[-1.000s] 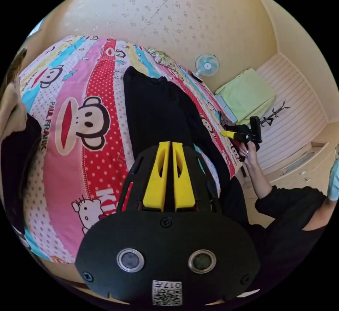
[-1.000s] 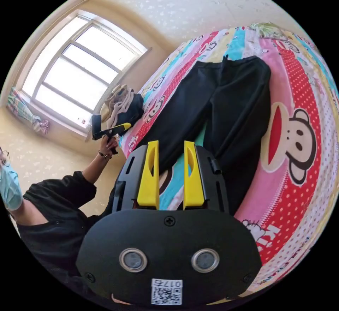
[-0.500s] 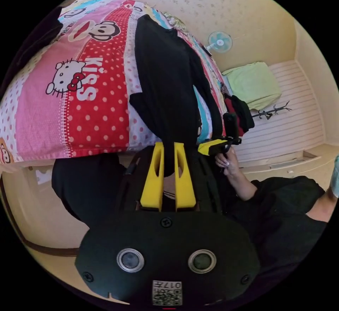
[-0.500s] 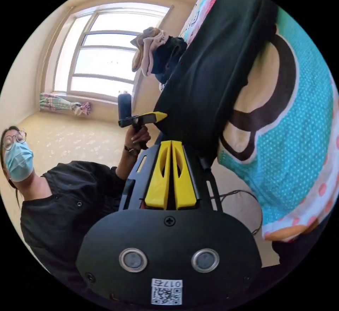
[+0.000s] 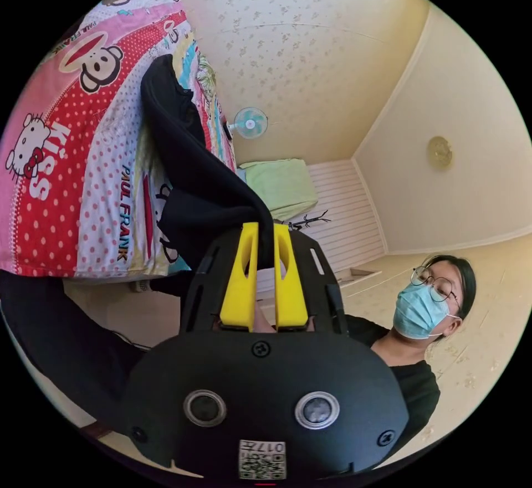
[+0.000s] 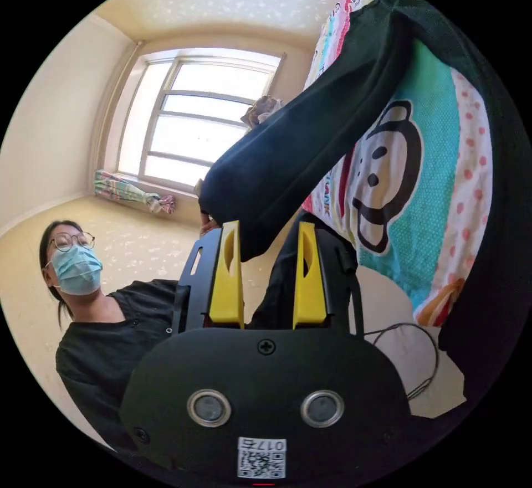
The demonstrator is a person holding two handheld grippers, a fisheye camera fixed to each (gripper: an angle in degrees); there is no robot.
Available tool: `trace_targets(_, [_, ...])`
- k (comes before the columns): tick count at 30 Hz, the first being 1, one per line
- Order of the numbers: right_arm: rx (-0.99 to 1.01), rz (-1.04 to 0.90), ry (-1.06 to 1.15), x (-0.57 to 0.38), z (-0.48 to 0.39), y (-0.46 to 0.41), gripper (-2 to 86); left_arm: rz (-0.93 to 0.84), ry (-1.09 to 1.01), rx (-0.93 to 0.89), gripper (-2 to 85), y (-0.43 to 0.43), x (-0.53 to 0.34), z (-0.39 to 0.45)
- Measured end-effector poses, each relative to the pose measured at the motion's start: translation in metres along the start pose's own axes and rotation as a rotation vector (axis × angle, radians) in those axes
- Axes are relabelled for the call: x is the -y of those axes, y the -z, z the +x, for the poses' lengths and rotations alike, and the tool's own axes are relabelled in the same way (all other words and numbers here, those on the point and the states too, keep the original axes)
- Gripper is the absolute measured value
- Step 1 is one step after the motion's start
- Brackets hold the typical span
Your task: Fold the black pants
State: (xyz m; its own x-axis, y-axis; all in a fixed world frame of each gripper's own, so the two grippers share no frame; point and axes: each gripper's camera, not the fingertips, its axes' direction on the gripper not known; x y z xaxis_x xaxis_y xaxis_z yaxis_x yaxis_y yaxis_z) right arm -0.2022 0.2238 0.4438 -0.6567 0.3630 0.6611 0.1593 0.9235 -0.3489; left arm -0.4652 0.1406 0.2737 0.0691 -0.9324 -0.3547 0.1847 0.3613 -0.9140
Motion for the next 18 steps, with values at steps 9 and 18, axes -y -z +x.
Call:
trace_targets(9, [0.269, 0.039, 0.087, -0.004, -0.023, 0.018, 3.5, -0.052, -0.034, 0.195, 8.3, 0.017, -0.009, -0.003])
trace_targets(18, [-0.025, -0.063, 0.223, 0.033, -0.1, 0.012, 3.0, -0.063, -0.049, 0.037, 0.1, 0.002, -0.008, -0.008])
